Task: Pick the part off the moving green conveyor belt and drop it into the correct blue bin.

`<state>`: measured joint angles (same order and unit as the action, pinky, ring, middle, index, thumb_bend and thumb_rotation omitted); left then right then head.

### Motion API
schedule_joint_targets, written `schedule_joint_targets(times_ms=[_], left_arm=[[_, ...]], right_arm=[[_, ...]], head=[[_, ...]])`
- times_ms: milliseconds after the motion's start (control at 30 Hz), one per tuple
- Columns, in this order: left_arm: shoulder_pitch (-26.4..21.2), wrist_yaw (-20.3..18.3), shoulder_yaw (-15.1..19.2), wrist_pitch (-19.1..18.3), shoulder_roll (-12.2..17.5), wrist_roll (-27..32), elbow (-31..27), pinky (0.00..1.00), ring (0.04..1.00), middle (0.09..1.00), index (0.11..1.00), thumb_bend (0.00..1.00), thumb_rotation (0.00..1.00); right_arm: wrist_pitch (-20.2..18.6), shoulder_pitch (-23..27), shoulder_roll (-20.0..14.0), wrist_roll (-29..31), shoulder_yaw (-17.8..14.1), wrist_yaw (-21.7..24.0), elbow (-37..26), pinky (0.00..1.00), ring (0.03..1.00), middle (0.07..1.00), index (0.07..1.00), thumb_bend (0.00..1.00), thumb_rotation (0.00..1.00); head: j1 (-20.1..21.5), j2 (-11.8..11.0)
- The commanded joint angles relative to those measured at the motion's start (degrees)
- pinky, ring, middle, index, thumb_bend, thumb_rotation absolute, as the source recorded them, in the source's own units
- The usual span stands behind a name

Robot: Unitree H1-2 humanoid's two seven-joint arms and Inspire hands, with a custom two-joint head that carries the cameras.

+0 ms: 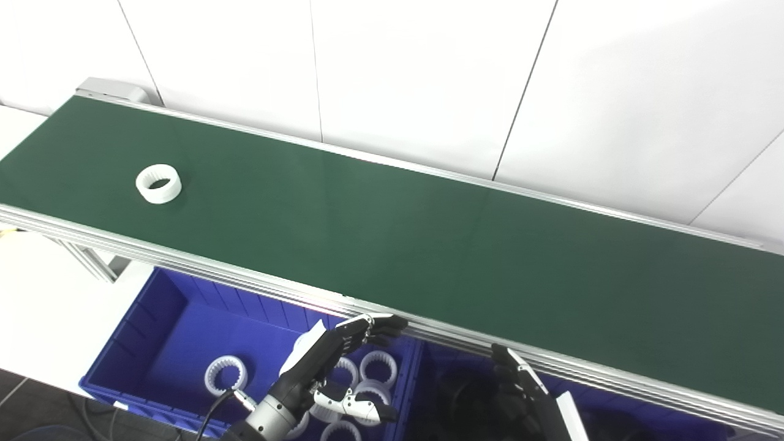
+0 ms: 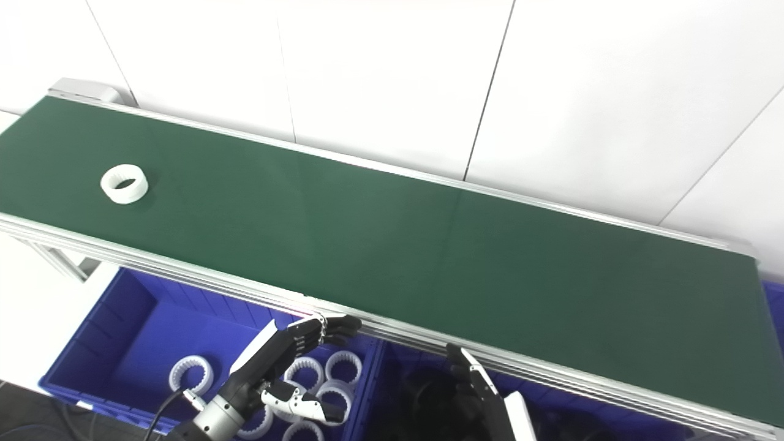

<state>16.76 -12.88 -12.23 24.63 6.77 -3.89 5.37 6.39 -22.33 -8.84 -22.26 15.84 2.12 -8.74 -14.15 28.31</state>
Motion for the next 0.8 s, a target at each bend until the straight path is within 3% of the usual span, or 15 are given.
schedule_joint_targets(times_ms=[0,167,333,767], left_arm=[[-1.1,1.4,-0.6,2.3,0.6,-0.3,-0.4,0.74,0.779,0.798,0.762,0.98,0.22],[-1.7,2.8,-1.6,2.3,1.6,-0.5,0.9,0.71,0.768,0.790,0.755,0.99,0.23],[-2.0,4.2,-2.5,2.3,2.5,-1.1,1.4,0.69,0.756,0.780,0.745,0.99,0.25],[-2.8,7.1,-4.7,2.3,4.2,-1.4,2.0,0.68,0.741,0.764,0.724,0.98,0.22]], right_arm=[[4.5,0.8,0.1,-0.4,0.1,-1.2,0.3,0.75,0.834,0.860,0.881,0.94,0.21],[5.9,1.5,0.6,-0.8,0.5,-2.1,2.8,0.73,0.823,0.850,0.872,0.94,0.19],[7.9,1.9,0.8,-1.1,0.7,-3.0,4.6,0.72,0.816,0.845,0.864,0.92,0.17],[11.1,2.4,1.5,-0.4,0.6,-4.3,7.1,0.68,0.790,0.825,0.851,0.93,0.16]], head=[[0.0,0.0],[0.7,-3.3],[1.1,-5.0],[1.3,-5.6]])
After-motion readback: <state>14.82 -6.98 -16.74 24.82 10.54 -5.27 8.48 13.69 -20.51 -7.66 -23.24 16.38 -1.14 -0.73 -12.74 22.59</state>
